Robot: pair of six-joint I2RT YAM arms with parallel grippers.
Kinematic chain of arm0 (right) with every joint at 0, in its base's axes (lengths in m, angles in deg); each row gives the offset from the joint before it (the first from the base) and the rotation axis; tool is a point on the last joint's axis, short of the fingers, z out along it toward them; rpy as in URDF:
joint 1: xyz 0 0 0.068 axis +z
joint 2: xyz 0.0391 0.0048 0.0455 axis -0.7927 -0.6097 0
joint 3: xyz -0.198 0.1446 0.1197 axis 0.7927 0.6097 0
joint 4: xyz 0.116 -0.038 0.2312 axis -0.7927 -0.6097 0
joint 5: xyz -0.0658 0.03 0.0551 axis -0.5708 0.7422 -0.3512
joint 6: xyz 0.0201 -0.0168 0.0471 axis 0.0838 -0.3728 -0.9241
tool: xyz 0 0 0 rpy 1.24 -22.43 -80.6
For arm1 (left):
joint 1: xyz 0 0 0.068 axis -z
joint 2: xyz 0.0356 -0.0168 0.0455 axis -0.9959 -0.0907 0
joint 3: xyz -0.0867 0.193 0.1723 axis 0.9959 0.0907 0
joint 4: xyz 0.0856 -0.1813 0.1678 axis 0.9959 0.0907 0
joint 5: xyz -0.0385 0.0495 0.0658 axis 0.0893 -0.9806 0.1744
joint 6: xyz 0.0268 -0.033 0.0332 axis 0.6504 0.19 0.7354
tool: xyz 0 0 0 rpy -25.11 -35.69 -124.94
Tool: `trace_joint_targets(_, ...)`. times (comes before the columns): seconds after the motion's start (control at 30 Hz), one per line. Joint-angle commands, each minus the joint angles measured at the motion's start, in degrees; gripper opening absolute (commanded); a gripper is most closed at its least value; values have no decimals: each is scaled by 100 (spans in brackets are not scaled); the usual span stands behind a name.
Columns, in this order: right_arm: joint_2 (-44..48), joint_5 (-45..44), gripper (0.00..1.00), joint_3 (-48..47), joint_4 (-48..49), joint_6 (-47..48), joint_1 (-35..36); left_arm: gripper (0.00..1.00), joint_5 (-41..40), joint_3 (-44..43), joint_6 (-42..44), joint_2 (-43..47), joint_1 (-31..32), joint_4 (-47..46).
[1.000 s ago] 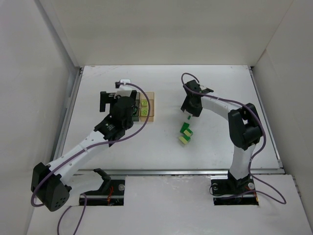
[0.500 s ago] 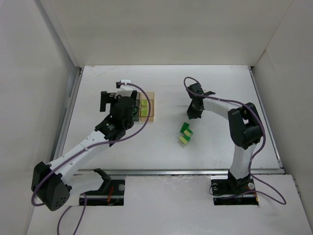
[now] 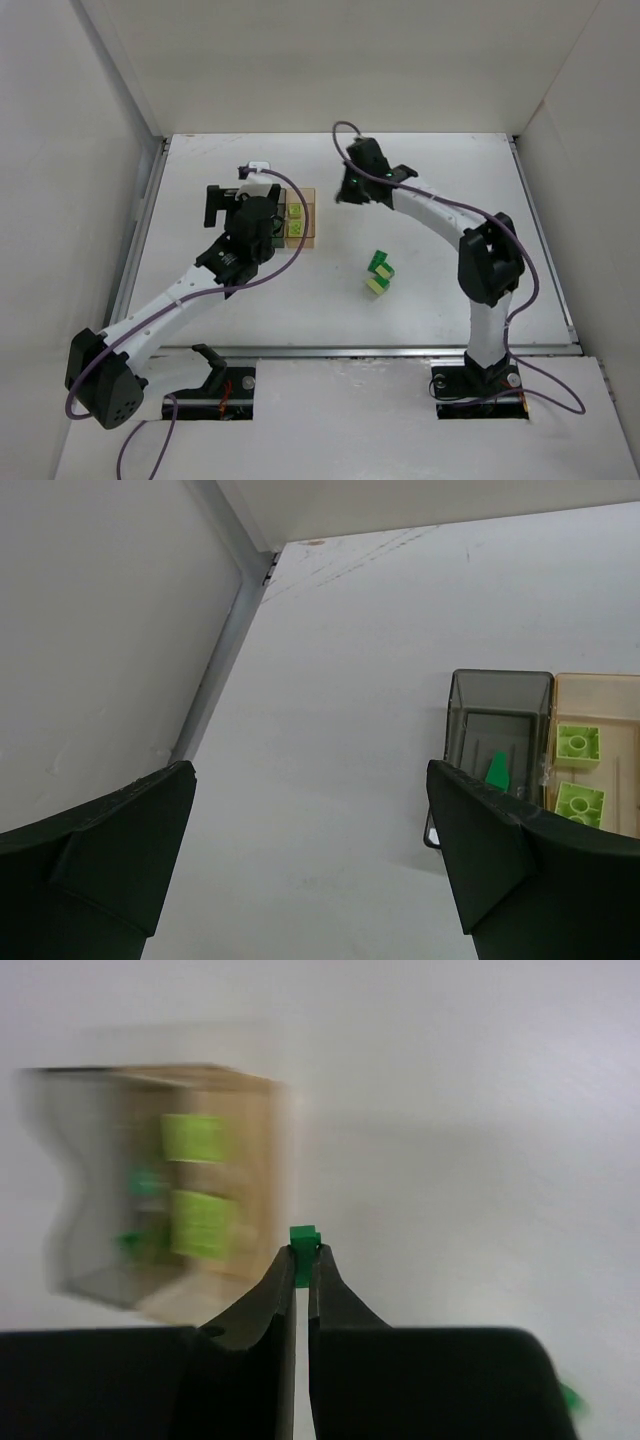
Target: Sort the legos into containers by color
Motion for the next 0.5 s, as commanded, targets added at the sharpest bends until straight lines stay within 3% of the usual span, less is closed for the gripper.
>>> trace_joint_targets(0.0,-511,1310,0,-1270,1344,763,789,100,-297,-93,211,191,-9,-420)
trace_joint_targets(0.07,-961,2275,0,-1753,1521,764,1009,100,-412,-41,457,253,-9,-788)
trace_joint_targets(0.17,-1875,2763,0,-2799,1470,360,1185,100,-465,-40,731,253,-9,-1080)
trace_joint_targets(0.3,-2649,2887,0,-3468,1469,193,1239,100,-307,12,740,305,-9,-1142)
trace_joint_targets(0.47,-2547,2695,0,-3303,1469,192,1239,100,-254,65,635,306,-9,-1090)
